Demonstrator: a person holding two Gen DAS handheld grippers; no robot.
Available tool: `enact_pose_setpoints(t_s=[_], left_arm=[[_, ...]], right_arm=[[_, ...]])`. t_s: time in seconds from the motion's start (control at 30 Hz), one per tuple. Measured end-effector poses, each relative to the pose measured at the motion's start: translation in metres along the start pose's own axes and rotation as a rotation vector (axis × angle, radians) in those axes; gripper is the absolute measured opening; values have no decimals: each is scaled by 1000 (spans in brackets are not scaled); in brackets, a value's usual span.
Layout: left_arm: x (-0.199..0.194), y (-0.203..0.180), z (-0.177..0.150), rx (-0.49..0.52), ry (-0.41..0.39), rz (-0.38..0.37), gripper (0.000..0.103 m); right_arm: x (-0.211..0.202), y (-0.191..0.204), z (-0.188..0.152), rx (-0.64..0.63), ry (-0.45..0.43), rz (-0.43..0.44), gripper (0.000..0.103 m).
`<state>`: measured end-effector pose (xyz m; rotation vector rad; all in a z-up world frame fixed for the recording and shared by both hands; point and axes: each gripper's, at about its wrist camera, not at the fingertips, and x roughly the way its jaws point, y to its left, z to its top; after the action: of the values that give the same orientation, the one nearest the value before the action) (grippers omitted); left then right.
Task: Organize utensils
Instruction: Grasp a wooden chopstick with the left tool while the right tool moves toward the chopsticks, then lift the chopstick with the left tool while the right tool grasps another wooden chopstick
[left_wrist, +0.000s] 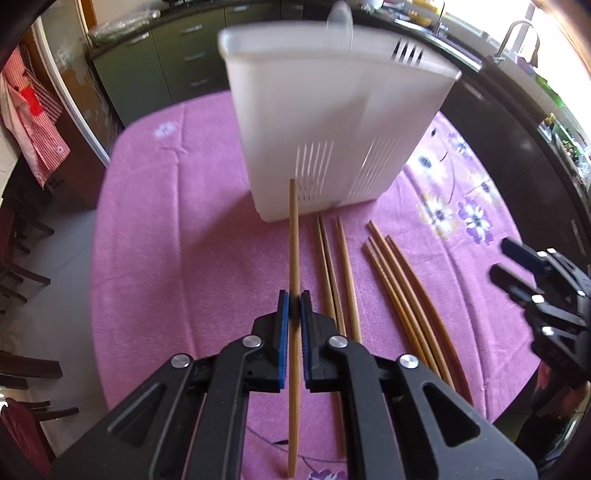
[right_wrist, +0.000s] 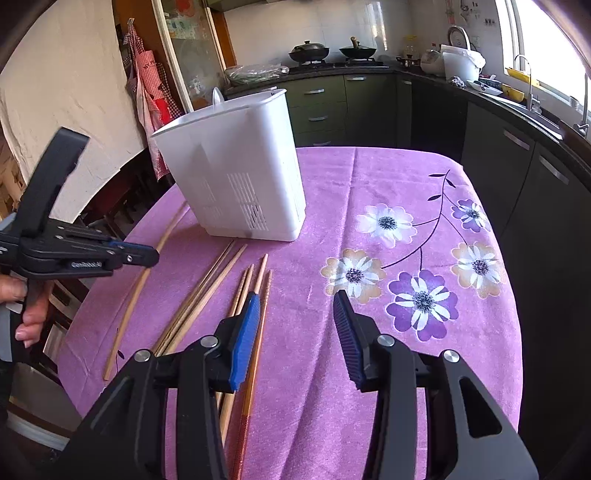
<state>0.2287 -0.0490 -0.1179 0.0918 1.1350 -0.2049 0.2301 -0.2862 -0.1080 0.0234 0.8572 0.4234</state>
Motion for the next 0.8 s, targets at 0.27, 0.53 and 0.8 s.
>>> enact_pose_setpoints(t_s=[0.27, 0.53, 0.8], left_arm=[[-72, 12, -19, -5, -181, -1, 6], [-113, 20, -45, -2, -298, -1, 6], [-118, 19, -54, 15, -315, 0, 6]], right_arm=[[46, 6, 9, -19, 139, 28, 44], [75, 20, 15, -59, 214, 9, 25], [90, 34, 15, -101, 258, -22, 19]])
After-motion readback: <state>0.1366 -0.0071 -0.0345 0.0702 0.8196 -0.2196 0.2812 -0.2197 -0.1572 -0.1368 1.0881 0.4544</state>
